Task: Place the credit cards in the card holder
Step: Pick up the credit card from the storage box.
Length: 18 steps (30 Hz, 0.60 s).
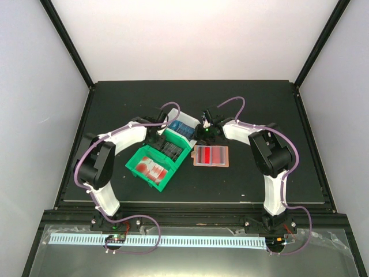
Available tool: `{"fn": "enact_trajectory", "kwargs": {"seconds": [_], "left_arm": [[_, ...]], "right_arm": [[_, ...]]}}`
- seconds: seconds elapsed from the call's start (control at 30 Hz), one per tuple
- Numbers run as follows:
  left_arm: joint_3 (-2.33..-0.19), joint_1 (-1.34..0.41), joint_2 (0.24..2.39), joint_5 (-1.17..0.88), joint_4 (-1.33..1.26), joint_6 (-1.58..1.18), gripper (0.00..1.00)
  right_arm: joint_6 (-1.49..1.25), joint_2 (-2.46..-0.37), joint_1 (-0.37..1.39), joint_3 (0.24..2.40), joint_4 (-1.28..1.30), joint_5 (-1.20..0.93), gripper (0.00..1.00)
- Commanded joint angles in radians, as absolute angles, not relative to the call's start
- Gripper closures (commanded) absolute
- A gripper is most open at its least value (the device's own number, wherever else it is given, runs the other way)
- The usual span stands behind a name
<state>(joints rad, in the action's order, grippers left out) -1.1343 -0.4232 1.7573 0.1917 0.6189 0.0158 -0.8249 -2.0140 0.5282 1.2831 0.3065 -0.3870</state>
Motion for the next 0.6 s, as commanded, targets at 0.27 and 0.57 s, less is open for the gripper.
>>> {"fn": "enact_trajectory", "kwargs": {"seconds": [0.27, 0.57], "left_arm": [[-1.209, -0.398, 1.716, 0.289, 0.704, 0.028, 0.98], [-1.203, -0.398, 1.520, 0.196, 0.829, -0.090, 0.98]], "right_arm": [[-0.787, -2.045, 0.519, 1.311, 0.403, -0.502, 0.57], [-1.078, -2.043, 0.552, 1.350, 0.321, -0.558, 0.68]]}}
